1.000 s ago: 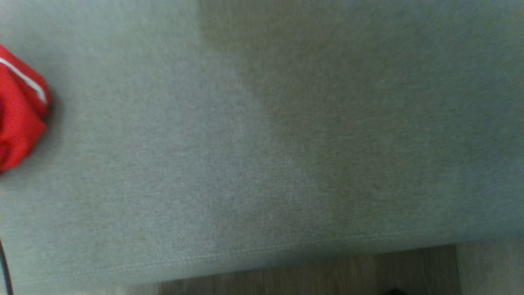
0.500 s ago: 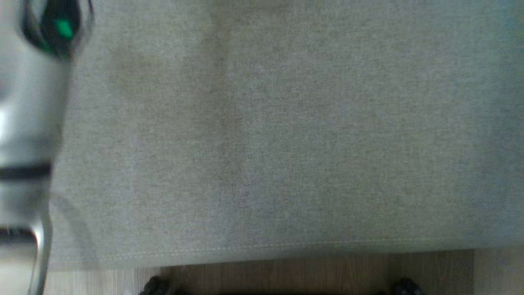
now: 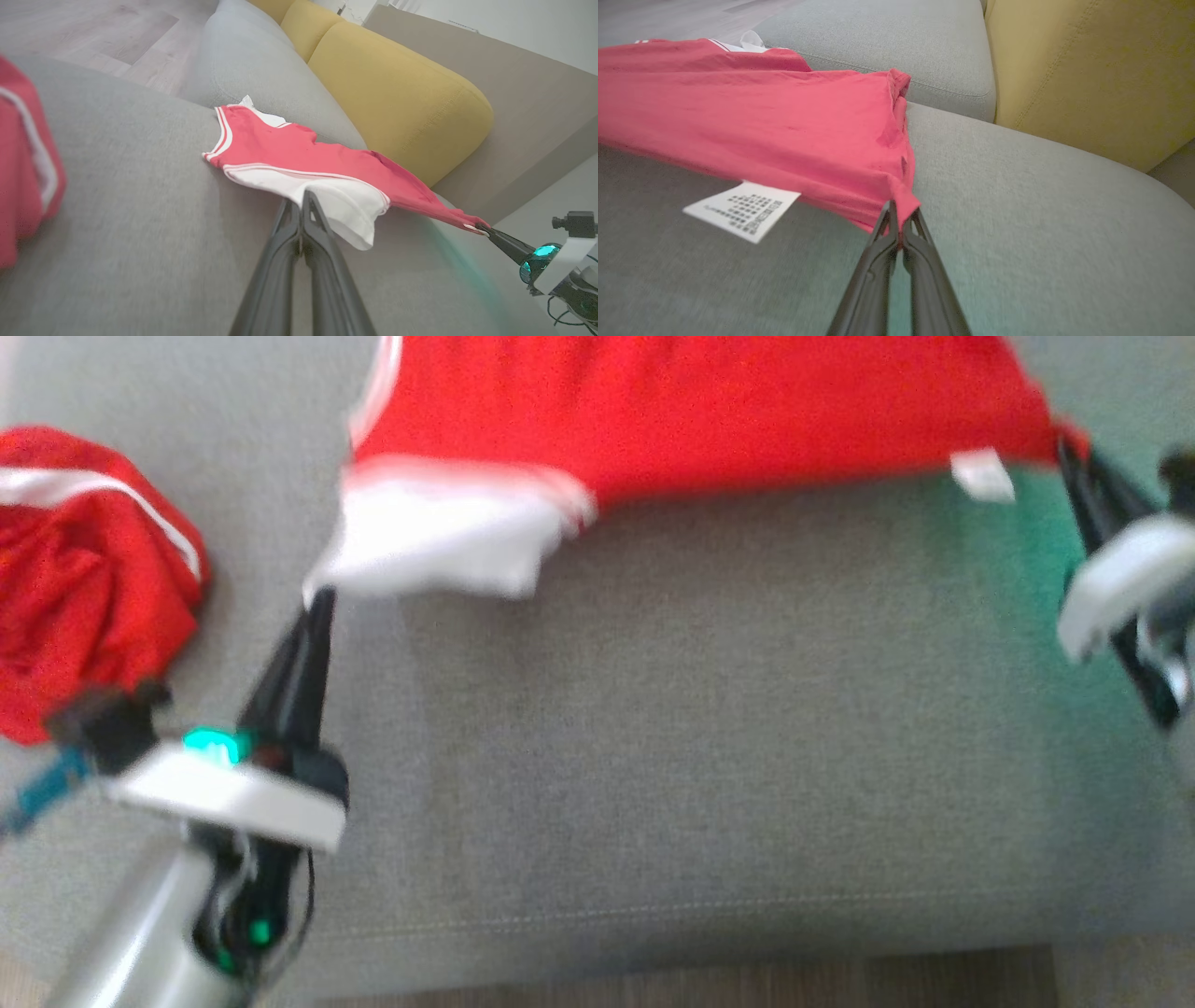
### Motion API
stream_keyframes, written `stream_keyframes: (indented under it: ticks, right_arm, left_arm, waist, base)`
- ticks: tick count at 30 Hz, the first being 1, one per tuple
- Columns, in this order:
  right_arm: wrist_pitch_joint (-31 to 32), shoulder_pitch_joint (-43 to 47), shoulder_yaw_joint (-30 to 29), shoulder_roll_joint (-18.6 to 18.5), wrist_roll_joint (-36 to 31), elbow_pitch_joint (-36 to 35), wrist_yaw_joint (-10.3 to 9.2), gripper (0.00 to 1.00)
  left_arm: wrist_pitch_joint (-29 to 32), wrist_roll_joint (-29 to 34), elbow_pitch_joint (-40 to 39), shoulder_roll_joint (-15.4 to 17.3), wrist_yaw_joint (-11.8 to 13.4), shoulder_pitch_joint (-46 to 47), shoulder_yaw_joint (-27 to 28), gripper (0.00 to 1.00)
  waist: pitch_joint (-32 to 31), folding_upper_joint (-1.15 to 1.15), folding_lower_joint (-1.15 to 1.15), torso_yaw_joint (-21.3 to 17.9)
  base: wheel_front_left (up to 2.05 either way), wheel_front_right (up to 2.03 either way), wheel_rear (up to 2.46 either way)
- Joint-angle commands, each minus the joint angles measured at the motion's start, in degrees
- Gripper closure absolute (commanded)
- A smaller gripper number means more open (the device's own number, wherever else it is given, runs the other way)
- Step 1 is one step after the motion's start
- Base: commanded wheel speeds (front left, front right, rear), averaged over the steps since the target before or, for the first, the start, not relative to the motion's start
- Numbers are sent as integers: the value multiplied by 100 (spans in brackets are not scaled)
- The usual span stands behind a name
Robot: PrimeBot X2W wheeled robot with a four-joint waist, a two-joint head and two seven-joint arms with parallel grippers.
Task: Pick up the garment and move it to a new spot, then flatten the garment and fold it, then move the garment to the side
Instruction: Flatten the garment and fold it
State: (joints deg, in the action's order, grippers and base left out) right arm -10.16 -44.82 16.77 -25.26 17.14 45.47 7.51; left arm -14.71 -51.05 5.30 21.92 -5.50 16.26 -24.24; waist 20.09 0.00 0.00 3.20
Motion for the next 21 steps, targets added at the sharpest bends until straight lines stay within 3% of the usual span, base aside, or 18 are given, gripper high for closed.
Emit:
stream_keyframes:
  ticks: [1, 7, 11, 16, 21]
  right_arm:
    - [20, 372, -100, -137, -16, -341, -2, 100]
    - [383, 2130, -961, 55, -214, -1596, -2, 100]
    - [956, 3401, -1729, 438, -463, -2938, -2, 100]
    - [1631, 4338, -2180, 789, -606, -4129, -2, 100]
    - [2072, 4783, -2445, 938, -595, -4830, -2, 100]
  left_arm:
    - [-29, -36, -298, 177, 55, -101, 338, 100]
    - [-29, -121, -725, -3, 234, -1363, 436, 100]
    - [-29, -173, -1083, -190, 403, -2196, 568, 100]
    - [-23, -247, -1504, -305, 572, -2828, 564, 100]
    - [201, -383, -1926, -308, 795, -3041, 533, 100]
  waist:
    - [-389, 0, 0, -10]
    - [-805, 0, 0, -40]
    - [-1020, 0, 0, -137]
    - [-1152, 0, 0, -196]
    - [-1235, 0, 0, -197]
  base:
    - [0, 0, 0]
    - [0, 0, 0]
    - [0, 0, 0]
    - [0, 0, 0]
    - [0, 0, 0]
